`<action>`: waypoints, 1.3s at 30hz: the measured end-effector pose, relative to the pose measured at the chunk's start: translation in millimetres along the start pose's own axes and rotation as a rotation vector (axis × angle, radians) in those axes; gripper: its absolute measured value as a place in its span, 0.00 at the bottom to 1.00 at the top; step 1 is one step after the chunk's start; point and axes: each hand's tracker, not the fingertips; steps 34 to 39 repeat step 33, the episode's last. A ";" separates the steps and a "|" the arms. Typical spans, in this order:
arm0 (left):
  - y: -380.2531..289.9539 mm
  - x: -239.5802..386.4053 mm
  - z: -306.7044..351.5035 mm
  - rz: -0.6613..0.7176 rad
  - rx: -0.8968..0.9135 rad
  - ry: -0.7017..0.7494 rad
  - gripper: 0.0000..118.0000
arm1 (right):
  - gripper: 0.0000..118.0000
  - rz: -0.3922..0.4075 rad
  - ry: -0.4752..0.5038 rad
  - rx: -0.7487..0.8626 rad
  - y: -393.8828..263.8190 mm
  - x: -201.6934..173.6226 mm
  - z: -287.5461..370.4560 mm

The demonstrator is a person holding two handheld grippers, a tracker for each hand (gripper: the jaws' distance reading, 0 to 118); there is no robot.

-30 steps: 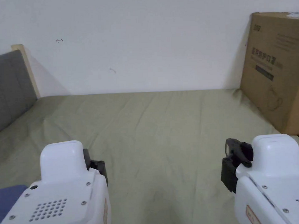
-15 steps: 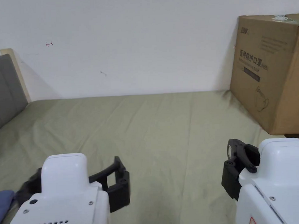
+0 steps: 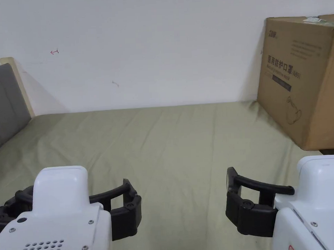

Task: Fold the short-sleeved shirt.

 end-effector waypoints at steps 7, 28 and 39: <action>2.4 5.3 4.2 0.028 -0.074 -0.038 1.00 | 1.00 -0.012 0.000 -0.015 -1.2 3.9 -1.7; 7.9 7.4 1.1 0.048 -0.090 -0.101 1.00 | 1.00 -0.059 0.021 -0.034 0.0 3.2 -7.2; 4.8 7.8 1.2 0.008 -0.033 -0.062 1.00 | 1.00 -0.038 0.013 -0.037 -0.7 2.0 -8.8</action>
